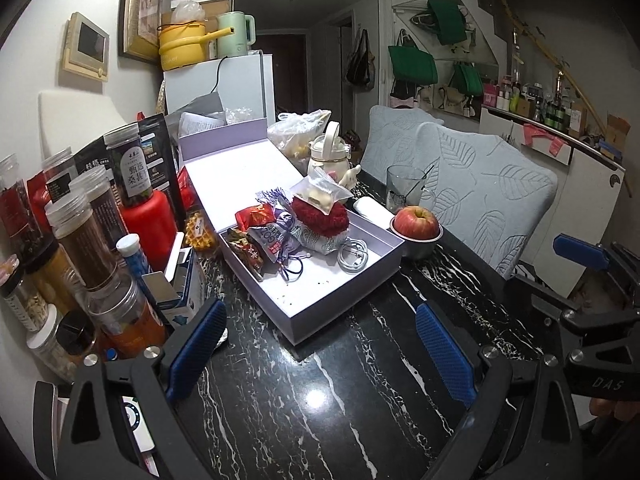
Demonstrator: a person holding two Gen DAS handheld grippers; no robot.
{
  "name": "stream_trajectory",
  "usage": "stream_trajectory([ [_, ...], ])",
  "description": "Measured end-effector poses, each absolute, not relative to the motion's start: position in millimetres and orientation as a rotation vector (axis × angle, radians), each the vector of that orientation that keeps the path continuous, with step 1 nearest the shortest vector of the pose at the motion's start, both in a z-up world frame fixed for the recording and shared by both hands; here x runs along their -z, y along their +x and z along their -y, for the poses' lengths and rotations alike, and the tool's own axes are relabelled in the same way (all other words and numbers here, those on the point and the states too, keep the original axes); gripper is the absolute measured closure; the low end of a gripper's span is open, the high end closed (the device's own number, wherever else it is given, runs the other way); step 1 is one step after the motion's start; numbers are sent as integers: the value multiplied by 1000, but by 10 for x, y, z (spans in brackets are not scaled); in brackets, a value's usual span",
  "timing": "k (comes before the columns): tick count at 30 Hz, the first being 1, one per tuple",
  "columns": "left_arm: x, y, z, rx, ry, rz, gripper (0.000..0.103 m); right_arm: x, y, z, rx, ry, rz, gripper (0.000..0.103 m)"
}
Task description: Organize soft objects
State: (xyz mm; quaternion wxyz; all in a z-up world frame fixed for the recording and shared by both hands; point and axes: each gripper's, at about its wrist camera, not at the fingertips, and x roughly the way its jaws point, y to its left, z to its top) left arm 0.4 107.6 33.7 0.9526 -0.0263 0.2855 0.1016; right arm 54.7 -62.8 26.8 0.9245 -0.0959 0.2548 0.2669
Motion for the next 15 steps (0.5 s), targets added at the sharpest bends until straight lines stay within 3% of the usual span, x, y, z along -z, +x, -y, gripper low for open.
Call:
stream_trajectory([
  [15, -357, -95, -1080, -203, -81, -569, 6, -264, 441, 667, -565, -201, -515, 11],
])
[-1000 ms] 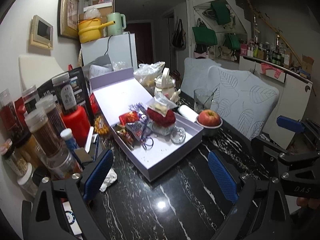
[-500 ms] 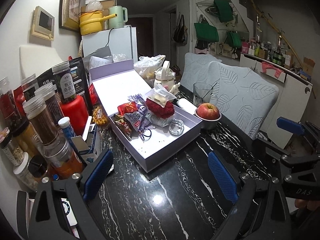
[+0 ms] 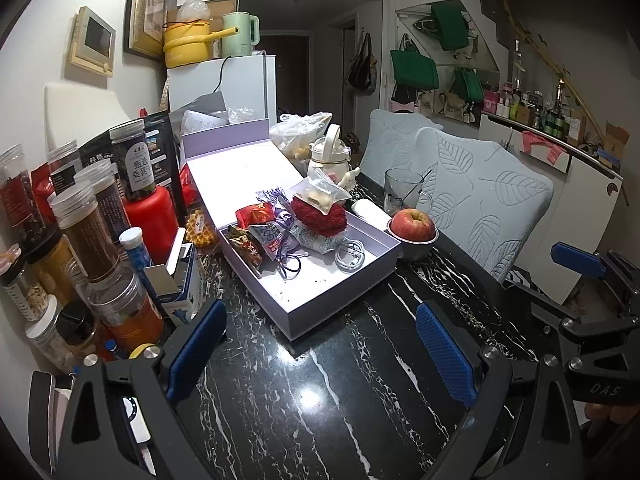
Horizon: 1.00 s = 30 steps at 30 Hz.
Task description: Organize soft objects
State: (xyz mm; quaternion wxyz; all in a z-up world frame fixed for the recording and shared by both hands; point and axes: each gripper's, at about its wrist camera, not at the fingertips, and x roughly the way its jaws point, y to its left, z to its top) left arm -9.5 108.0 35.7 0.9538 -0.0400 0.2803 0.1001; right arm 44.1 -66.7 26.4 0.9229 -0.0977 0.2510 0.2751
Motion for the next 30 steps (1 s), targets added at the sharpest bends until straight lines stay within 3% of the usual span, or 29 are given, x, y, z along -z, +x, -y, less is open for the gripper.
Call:
stream_trajectory([
  [30, -340, -170, -1036, -188, -67, -576, 6, -270, 336, 691, -568, -215, -511, 10],
])
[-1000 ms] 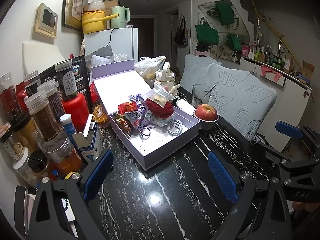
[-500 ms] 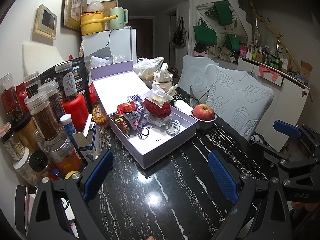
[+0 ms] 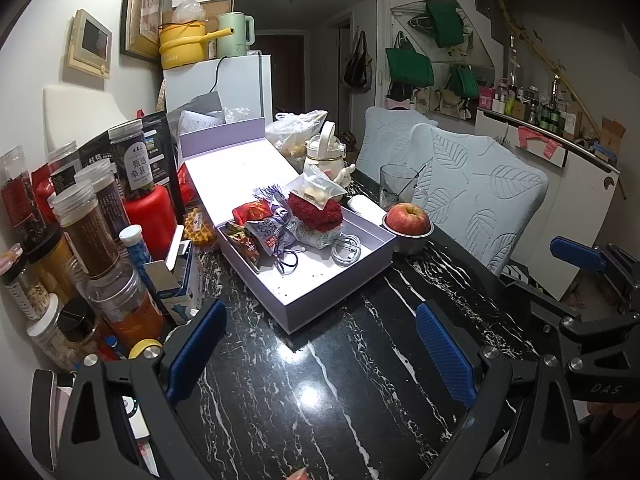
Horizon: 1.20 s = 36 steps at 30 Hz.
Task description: Organize soft objects
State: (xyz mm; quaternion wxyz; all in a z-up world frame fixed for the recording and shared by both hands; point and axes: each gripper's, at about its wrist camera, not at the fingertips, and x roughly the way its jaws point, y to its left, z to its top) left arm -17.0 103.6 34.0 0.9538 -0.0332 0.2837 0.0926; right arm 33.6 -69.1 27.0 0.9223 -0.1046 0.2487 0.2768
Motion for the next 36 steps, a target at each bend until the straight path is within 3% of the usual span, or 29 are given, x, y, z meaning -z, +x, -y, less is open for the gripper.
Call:
stream_trajectory([
  [36, -206, -27, -1116, -242, -38, -610, 6, -91, 507, 616, -553, -243, -561, 10],
])
